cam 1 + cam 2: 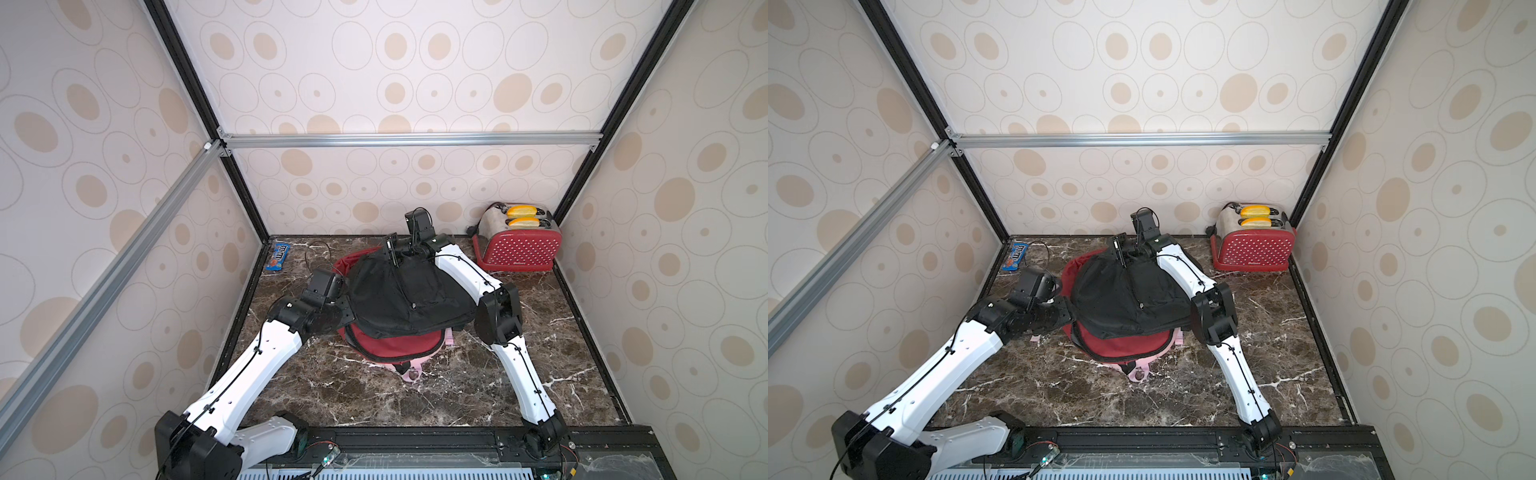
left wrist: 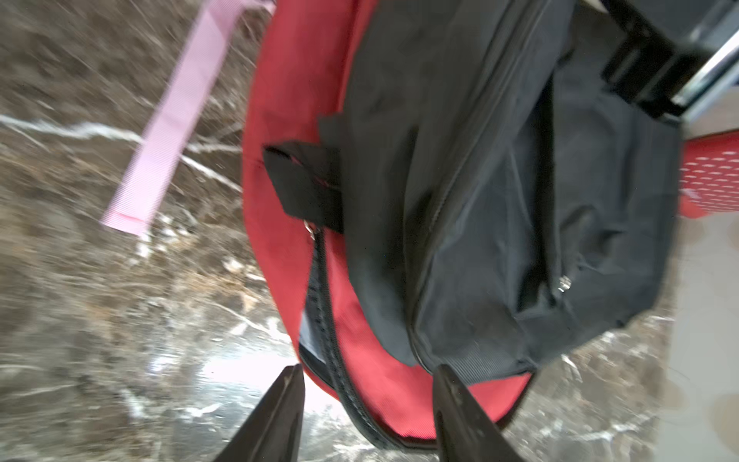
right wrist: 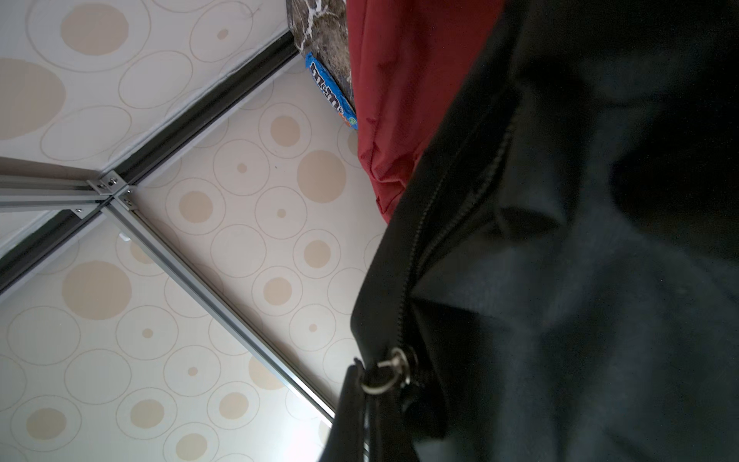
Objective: Zip up the backpack
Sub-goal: Zip the zipper on the backpack.
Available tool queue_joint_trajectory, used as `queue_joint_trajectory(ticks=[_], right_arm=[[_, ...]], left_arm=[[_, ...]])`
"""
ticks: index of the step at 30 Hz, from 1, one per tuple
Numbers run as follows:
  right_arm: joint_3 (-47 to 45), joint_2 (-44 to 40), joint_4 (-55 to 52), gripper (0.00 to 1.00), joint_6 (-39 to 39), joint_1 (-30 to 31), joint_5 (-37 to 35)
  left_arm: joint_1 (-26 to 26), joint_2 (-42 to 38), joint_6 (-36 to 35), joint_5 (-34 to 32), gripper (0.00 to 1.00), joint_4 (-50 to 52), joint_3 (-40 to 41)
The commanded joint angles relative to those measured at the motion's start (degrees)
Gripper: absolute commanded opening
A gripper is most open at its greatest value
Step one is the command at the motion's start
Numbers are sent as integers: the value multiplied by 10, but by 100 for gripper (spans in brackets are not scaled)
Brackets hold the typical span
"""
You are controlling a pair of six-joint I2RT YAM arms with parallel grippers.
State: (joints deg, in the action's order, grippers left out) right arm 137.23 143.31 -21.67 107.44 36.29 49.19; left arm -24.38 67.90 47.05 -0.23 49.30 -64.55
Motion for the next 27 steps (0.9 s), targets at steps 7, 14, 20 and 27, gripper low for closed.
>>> queue_joint_trajectory(ticks=[7,14,20,27], right_arm=[[-2,-31,0,0,-15,30,29],[-14,-42,10,0,-11,39,40],[-21,-49,12,0,-11,40,50],[-28,-56,24,0,-6,40,55]], left_arm=[[33,63,-145,-62,55,52,-97],[57,113,-207,12,55,-35,-114],[87,149,-227,118,55,-124,-112],[98,205,-271,135,54,-157,-112]])
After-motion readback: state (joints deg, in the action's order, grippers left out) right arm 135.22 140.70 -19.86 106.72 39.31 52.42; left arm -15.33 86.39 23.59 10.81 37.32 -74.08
